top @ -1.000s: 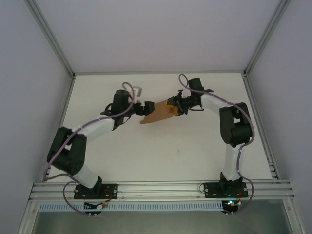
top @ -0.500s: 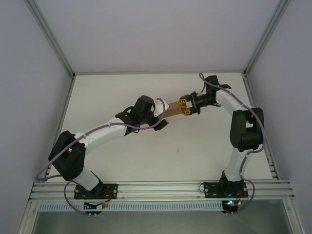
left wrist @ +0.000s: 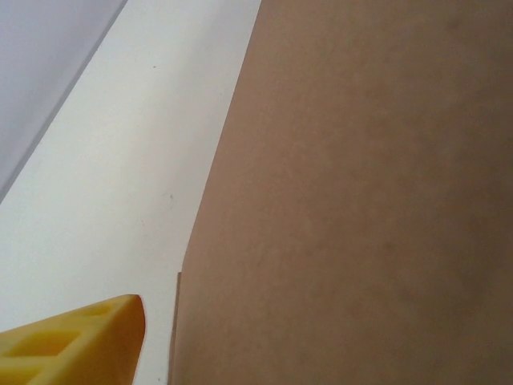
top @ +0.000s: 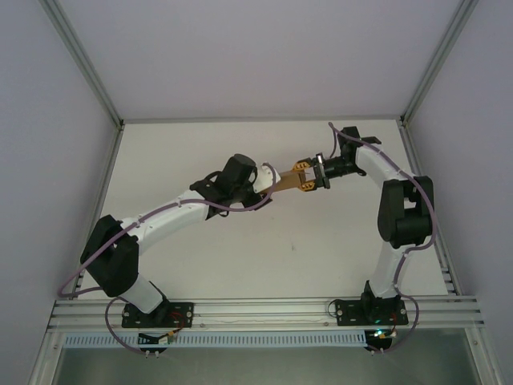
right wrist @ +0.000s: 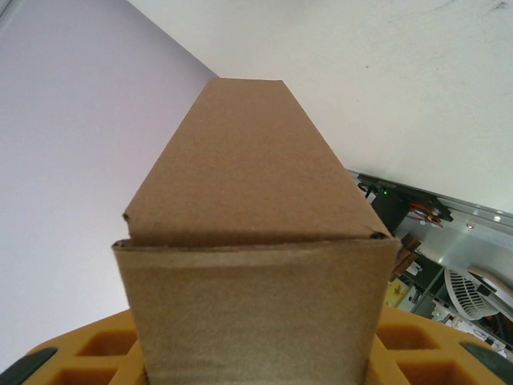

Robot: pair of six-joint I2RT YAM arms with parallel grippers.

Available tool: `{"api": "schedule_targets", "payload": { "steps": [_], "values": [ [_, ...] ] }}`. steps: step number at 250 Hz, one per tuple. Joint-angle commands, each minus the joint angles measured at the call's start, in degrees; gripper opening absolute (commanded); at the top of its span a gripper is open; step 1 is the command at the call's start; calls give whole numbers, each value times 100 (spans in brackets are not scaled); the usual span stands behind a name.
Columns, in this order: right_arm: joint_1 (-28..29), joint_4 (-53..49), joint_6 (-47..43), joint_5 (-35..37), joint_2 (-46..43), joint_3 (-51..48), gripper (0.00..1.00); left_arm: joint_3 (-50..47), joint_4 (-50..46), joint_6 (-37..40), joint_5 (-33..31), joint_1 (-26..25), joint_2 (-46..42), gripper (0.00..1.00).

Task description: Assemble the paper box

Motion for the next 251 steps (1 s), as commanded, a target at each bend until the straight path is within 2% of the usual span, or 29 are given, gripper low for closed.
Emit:
{"api": "schedule_targets", "payload": {
  "steps": [1,33,42,53,67,85,111,127,140,153,163,176,189,209,231,242,251],
  "values": [
    [16,-457,-154,-502,17,148,36,169,-249,136,-42,-20,-58,62],
    [16,-484,-223,-401,-39,171,41,164,-247,133,211,-18,-174,49],
    [12,-424,-166,-344,-82,155,46,148,-239,144,252,-14,-216,46],
    [13,-370,-134,-274,-148,143,60,135,-219,179,244,-16,-254,45],
    [11,-319,-117,-209,-211,153,69,170,-270,204,195,-19,-282,43],
    [15,-154,-47,-54,-336,151,100,220,-341,226,187,-12,-279,40],
    [-29,-105,-77,472,-541,182,100,320,-722,293,252,-12,-218,35],
    [-153,-311,-345,1083,-705,237,100,445,-1101,339,314,3,-135,35],
    [-296,-524,-724,1938,-877,328,100,536,-1411,355,413,42,-83,35],
    [-396,-288,-1308,2789,-1105,354,100,638,-1891,471,838,137,-10,35],
    [-396,-39,-1690,3806,-1350,270,100,721,-2230,576,1111,212,62,36],
    [-364,635,-2193,4996,-1740,-79,100,781,-2430,579,1319,293,174,35],
    [-362,1605,-2844,5587,-2160,-631,100,884,-2701,679,1568,385,319,35],
    [-368,3049,-3857,5679,-2737,-1412,100,1151,-3216,819,1808,490,630,35],
    [-369,4550,-4472,5238,-3304,-2327,100,1498,-3533,720,1606,514,1026,36],
    [-369,5234,-4914,4733,-3469,-2715,100,1624,-3581,648,1490,515,1194,36],
    [-368,5389,-5294,4180,-3536,-2806,100,1724,-3635,615,1428,503,1314,36]
  ]
}}
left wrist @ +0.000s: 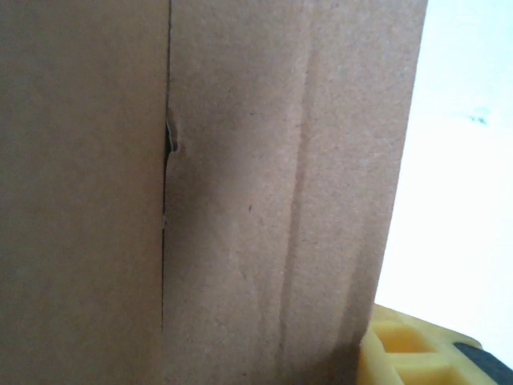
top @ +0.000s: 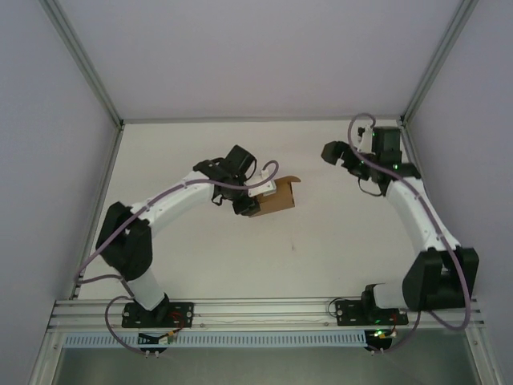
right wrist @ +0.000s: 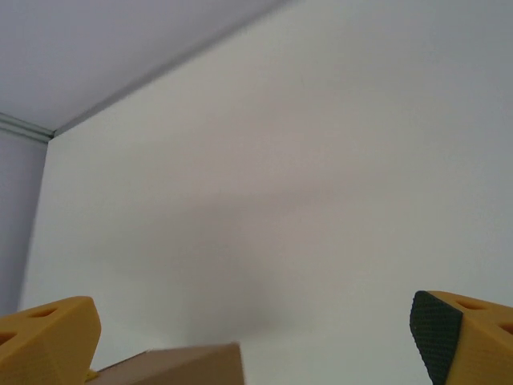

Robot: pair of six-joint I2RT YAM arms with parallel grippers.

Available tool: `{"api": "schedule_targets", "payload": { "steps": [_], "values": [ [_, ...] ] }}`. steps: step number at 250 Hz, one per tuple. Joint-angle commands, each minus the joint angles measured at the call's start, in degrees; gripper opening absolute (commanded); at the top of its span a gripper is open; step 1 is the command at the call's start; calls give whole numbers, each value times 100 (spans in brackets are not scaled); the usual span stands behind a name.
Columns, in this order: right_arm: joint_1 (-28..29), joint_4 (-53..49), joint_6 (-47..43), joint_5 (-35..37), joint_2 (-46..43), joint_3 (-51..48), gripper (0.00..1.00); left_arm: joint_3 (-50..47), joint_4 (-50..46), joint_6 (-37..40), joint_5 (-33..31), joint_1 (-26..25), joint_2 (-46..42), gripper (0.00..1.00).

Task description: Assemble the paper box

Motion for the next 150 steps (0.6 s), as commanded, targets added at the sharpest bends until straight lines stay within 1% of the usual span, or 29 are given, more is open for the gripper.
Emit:
{"api": "schedule_targets", "payload": {
  "steps": [1,10,24,33,41,56,81,105,132,150],
  "values": [
    [47,2077,-1731,-718,-223,-621,100,414,-731,7,59,24,358,36],
    [44,1845,-1835,-1284,-213,-495,100,457,-712,-33,-6,29,446,36],
    [89,1260,-2235,-2006,-69,-190,100,484,-667,-60,-60,27,536,36],
    [144,833,-2509,-2274,68,-5,100,479,-600,-89,-118,28,585,36],
    [224,480,-2808,-2344,185,130,98,480,-556,-93,-162,22,626,36],
    [432,-73,-3363,-2238,377,307,96,496,-507,-129,-299,24,710,36],
    [770,-627,-3953,-1951,698,532,93,548,-531,-165,-385,20,837,36],
    [1077,-1166,-4319,-1693,1093,866,92,557,-552,-199,-379,15,896,36],
    [1271,-1953,-4679,-1471,1655,1415,84,453,-407,-223,-407,13,880,36],
    [1334,-2214,-4813,-1290,1934,1642,81,447,-368,-250,-510,21,890,36]
  ]
}}
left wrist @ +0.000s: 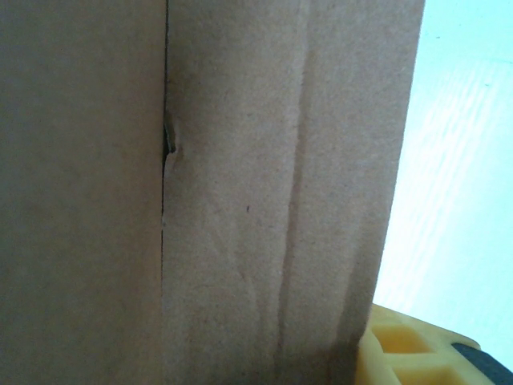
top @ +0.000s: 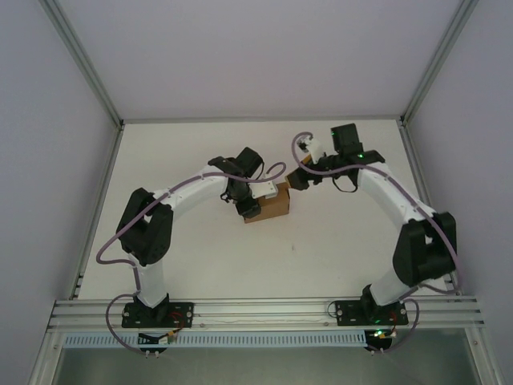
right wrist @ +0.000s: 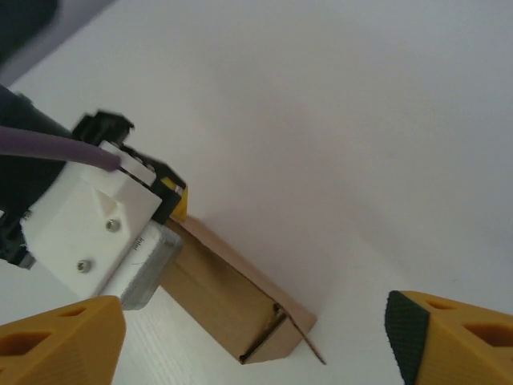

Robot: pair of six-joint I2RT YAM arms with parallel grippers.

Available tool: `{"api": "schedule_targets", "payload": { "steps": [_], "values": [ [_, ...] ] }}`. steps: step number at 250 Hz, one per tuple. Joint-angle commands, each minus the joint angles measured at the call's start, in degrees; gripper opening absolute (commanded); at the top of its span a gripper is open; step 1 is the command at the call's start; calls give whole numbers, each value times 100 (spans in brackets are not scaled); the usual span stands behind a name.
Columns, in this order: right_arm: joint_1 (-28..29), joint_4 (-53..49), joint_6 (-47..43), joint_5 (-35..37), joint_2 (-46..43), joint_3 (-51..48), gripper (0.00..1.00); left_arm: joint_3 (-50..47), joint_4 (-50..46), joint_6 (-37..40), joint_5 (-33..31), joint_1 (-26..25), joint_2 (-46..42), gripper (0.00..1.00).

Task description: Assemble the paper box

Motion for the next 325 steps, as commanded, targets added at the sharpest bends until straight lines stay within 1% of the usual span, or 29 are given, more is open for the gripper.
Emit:
{"api": "schedule_targets", "payload": {
  "steps": [1,12,50,86,127,149,167,180,203,217,232,266,278,296,316,325],
  "values": [
    [78,-1021,-740,245,375,443,80,23,-5,-84,-187,10,82,36],
    [95,-1065,-810,282,490,509,77,66,-69,-104,-201,11,119,37],
    [182,-1321,-954,367,727,743,60,114,-147,-136,-203,6,183,37],
    [269,-1385,-1039,503,797,754,59,88,-112,-146,-126,3,109,37],
    [386,-988,-959,938,877,721,57,75,-117,-104,-68,5,27,37],
    [395,-912,-935,1058,1021,811,56,75,-135,-83,-16,-1,15,36],
    [399,-947,-965,1005,1123,897,51,94,-165,-81,7,5,15,36],
    [412,-930,-949,922,1145,919,43,105,-167,-83,3,-3,33,36],
    [474,-827,-907,766,1106,860,34,123,-166,-93,-6,-3,74,36],
    [522,-831,-869,726,1072,845,33,144,-191,-110,12,-3,105,36],
    [553,-790,-782,753,1024,807,28,158,-186,-123,18,-3,129,36],
    [574,-796,-677,934,884,701,24,141,-183,-124,41,-18,130,36],
    [575,-841,-618,985,871,703,19,144,-192,-136,35,-3,130,36],
    [589,-851,-493,947,859,707,9,167,-208,-153,22,-3,147,36],
    [660,-931,-228,910,847,769,8,196,-196,-188,14,-10,183,36],
    [708,-905,-18,1008,807,785,8,214,-194,-205,9,-8,208,36]
  ]
}}
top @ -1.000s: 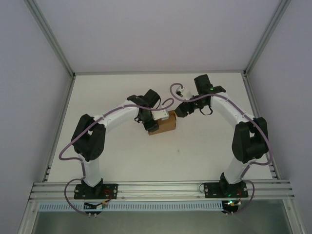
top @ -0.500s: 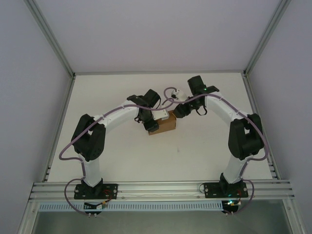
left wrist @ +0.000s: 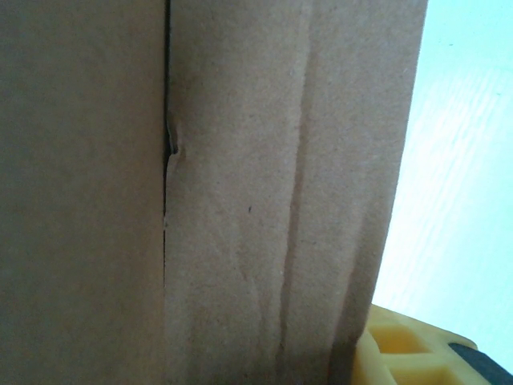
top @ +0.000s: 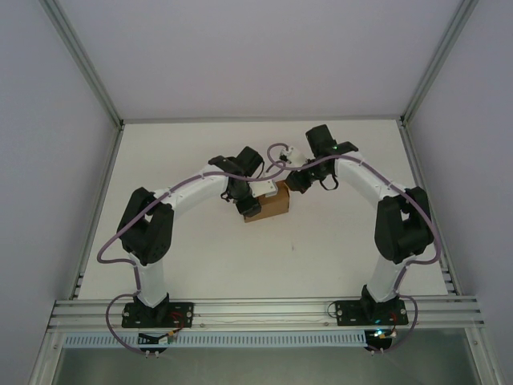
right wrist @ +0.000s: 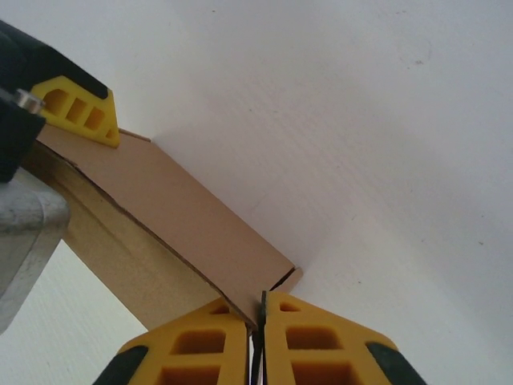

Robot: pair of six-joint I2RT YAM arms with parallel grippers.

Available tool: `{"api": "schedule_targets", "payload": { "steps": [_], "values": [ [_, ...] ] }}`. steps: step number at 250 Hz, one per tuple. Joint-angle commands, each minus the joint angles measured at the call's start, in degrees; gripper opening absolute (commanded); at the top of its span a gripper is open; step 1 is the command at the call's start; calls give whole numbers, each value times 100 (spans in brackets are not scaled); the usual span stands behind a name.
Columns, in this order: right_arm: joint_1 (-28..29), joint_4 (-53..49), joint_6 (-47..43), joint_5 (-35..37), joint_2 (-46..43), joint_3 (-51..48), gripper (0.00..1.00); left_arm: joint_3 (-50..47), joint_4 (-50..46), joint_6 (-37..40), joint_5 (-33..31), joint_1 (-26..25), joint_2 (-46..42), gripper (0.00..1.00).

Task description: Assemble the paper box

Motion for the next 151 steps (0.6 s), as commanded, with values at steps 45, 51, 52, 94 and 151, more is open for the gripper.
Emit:
{"api": "schedule_targets", "payload": {
  "steps": [45,51,52,94,151],
  "values": [
    [559,240,1753,171,-629,-124,5,213,-169,-189,54,-7,236,35],
    [595,306,2009,306,-646,-152,5,213,-144,-202,57,-16,239,35],
    [600,318,2064,334,-649,-155,5,208,-145,-200,60,-14,238,35],
    [825,1158,3625,563,-890,-665,1,172,20,-264,173,-27,184,36],
    [939,1837,3968,1175,-1088,-1169,1,100,107,-296,153,-31,107,37]
  ]
}}
